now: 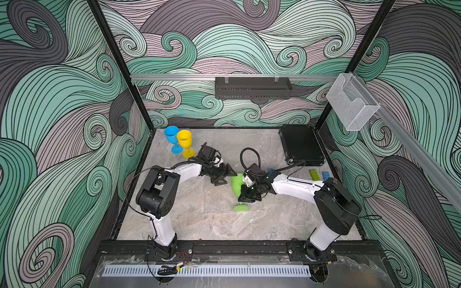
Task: Wrap wine glasses in bubble wrap
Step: Place the wine glass on the bubble wrap.
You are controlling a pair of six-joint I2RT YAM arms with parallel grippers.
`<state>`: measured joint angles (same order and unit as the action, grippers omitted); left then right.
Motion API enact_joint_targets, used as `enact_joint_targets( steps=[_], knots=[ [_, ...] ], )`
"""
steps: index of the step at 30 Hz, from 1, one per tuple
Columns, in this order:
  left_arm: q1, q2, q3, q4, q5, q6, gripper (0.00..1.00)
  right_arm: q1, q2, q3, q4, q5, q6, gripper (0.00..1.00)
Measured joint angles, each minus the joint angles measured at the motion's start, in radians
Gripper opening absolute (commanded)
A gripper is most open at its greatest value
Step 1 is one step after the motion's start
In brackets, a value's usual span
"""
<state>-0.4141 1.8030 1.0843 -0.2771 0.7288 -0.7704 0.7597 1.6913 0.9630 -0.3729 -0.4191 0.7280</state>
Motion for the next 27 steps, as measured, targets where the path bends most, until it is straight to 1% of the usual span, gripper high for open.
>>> enact_joint_targets(
  steps=[8,12,17,21,24,27],
  knots=[
    [-0.020,0.003,0.003,-0.021,0.000,0.022,0.77,0.000,0.018,0.001,0.025,-0.002,-0.011,0.00],
    [-0.027,0.016,0.016,-0.030,0.000,0.039,0.75,0.000,0.021,0.000,0.037,-0.007,-0.011,0.01],
    [-0.030,0.037,0.030,-0.061,-0.008,0.072,0.71,0.000,0.021,0.000,0.037,-0.007,-0.011,0.16],
    [-0.035,0.043,0.048,-0.074,-0.016,0.097,0.69,0.000,0.018,0.000,0.019,0.005,-0.014,0.29],
    [-0.036,0.051,0.057,-0.078,-0.020,0.111,0.67,0.000,-0.003,0.000,-0.019,0.022,-0.018,0.36],
    [-0.036,0.060,0.065,-0.080,-0.020,0.122,0.67,-0.008,-0.048,-0.001,-0.054,0.026,-0.025,0.40]
  ],
)
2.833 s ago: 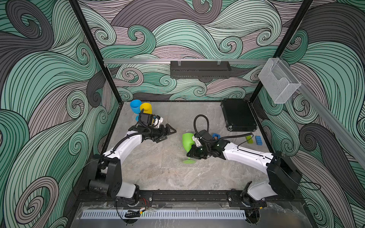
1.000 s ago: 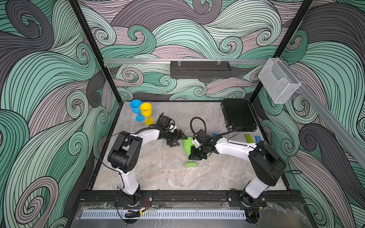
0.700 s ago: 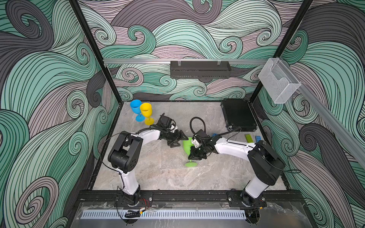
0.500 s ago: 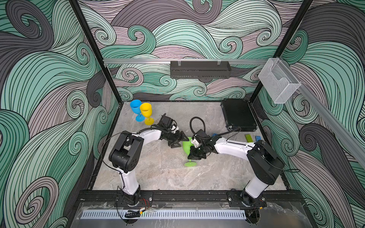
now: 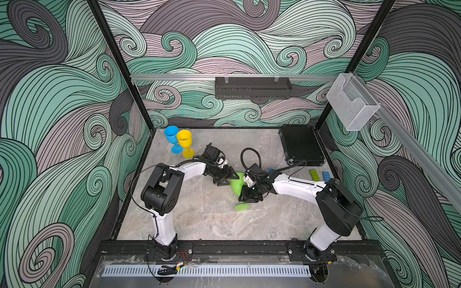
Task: Wrap wine glasses in bubble wrap
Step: Place the wine glass on the bubble wrap, then wrap the wine glass in bubble wrap.
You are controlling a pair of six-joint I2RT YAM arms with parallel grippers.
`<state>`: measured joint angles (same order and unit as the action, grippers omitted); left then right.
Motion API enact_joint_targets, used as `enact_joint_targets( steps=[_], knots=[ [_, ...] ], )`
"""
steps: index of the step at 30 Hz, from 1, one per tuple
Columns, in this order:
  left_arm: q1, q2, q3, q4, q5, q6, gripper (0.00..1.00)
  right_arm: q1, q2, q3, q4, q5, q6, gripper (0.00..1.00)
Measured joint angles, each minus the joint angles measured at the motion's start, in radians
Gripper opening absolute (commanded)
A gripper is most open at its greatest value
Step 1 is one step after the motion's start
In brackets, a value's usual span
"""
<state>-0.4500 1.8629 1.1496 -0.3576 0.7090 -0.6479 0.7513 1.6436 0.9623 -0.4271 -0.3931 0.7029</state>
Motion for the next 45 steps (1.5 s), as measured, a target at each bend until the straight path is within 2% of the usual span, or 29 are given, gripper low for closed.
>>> enact_joint_targets(
  steps=[5,10,15,24,34,45],
  knots=[
    [0.000,0.001,0.002,-0.002,-0.002,0.013,0.67,-0.050,-0.121,-0.024,-0.038,0.004,-0.035,0.47],
    [0.000,0.001,0.002,-0.002,-0.002,0.017,0.67,-0.161,-0.202,-0.113,-0.052,0.011,-0.073,0.54],
    [-0.002,0.001,0.002,-0.002,-0.002,0.021,0.67,-0.244,-0.182,-0.185,-0.064,0.018,-0.121,0.60],
    [-0.004,0.000,0.000,0.003,-0.002,0.027,0.66,-0.267,-0.108,-0.230,0.057,-0.033,-0.153,0.64],
    [-0.004,-0.001,-0.002,0.008,-0.002,0.031,0.66,-0.265,-0.050,-0.294,0.353,-0.217,-0.062,0.53],
    [-0.004,-0.008,-0.012,0.013,-0.003,0.035,0.66,-0.260,-0.150,-0.329,0.386,-0.253,-0.012,0.36]
  ],
)
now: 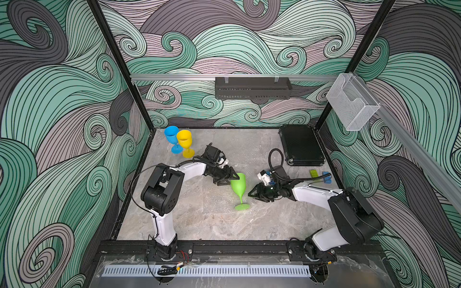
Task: Wrap wine glasses in bubble wrap
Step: Wrap the wine glass in bubble wrap.
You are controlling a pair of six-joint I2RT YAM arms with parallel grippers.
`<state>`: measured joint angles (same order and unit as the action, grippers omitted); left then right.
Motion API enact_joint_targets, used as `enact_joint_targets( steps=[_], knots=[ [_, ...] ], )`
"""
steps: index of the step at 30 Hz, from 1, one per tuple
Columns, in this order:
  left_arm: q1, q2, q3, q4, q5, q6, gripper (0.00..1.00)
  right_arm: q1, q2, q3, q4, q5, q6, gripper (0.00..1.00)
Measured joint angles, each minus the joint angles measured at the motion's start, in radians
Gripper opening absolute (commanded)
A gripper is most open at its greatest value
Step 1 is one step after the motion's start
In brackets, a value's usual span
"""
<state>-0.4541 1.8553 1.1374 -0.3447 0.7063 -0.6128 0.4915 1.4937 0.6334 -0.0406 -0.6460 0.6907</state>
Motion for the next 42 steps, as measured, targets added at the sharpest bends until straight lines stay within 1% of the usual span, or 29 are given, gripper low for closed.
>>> enact_joint_targets(
  steps=[3,5,10,15,20,22,32,42],
  knots=[
    [0.000,0.000,0.000,-0.001,0.000,0.002,0.66,0.000,-0.013,0.002,-0.027,0.005,-0.010,0.31],
    [0.000,0.000,0.000,0.000,0.000,0.002,0.66,0.000,-0.014,0.002,-0.043,0.011,-0.014,0.25],
    [0.000,-0.001,-0.001,0.000,0.000,0.002,0.66,0.000,-0.024,0.007,-0.093,0.023,-0.033,0.08],
    [0.000,-0.001,-0.001,0.000,0.000,0.002,0.66,0.000,-0.058,0.019,-0.129,0.029,-0.043,0.00],
    [0.000,-0.005,-0.001,-0.001,0.000,0.002,0.66,0.019,-0.086,0.039,-0.149,0.039,-0.049,0.01],
    [0.000,-0.006,-0.001,-0.005,0.000,0.002,0.66,0.032,-0.087,0.050,-0.163,0.042,-0.052,0.02],
    [0.000,-0.020,-0.012,-0.007,0.000,0.000,0.66,0.110,-0.085,0.119,-0.212,0.076,-0.063,0.03],
    [0.000,-0.073,-0.016,-0.022,-0.001,-0.010,0.77,0.163,-0.011,0.190,-0.243,0.101,-0.074,0.04]
  ],
)
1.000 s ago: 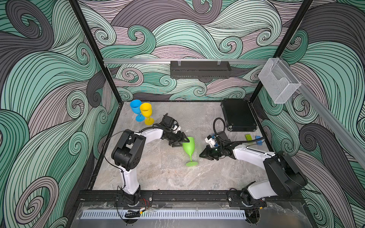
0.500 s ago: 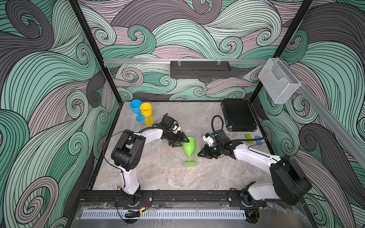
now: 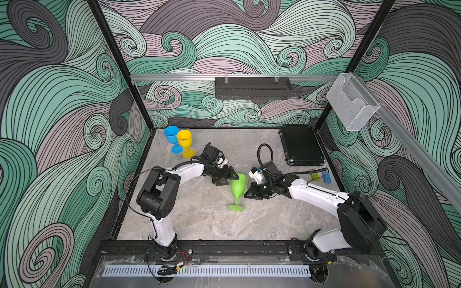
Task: Wrap wine glasses in bubble wrap
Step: Wrap the wine glass in bubble wrap.
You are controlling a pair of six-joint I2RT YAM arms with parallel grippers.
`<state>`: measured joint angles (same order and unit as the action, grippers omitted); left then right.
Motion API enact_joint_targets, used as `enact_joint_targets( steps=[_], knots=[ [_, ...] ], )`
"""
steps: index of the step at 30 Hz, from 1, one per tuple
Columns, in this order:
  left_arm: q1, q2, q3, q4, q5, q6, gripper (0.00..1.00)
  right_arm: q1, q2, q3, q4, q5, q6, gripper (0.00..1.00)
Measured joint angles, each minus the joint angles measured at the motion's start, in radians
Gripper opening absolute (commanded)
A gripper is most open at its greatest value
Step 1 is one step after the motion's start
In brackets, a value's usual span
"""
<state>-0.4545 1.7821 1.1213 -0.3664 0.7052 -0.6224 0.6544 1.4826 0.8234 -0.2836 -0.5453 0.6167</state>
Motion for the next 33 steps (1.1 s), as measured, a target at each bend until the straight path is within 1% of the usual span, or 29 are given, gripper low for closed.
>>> enact_joint_targets(
  steps=[11,16,21,25,27,33],
  knots=[
    [-0.003,-0.021,-0.011,-0.004,-0.001,0.003,0.82,0.037,0.056,0.066,-0.023,0.017,-0.016,0.04],
    [-0.024,-0.021,-0.011,-0.007,-0.001,0.012,0.85,0.048,0.076,0.082,-0.029,0.019,-0.020,0.04],
    [-0.036,-0.020,-0.011,-0.008,-0.002,0.027,0.85,0.060,0.100,0.105,-0.036,0.019,-0.029,0.03],
    [-0.040,-0.014,-0.011,-0.017,-0.013,0.037,0.83,0.067,0.115,0.123,-0.037,0.018,-0.035,0.03],
    [-0.040,-0.006,-0.011,-0.024,-0.022,0.044,0.79,0.071,0.121,0.131,-0.039,0.018,-0.036,0.03],
    [-0.040,0.010,-0.011,-0.038,-0.043,0.061,0.72,0.076,0.124,0.135,-0.041,0.015,-0.038,0.02]
  ],
)
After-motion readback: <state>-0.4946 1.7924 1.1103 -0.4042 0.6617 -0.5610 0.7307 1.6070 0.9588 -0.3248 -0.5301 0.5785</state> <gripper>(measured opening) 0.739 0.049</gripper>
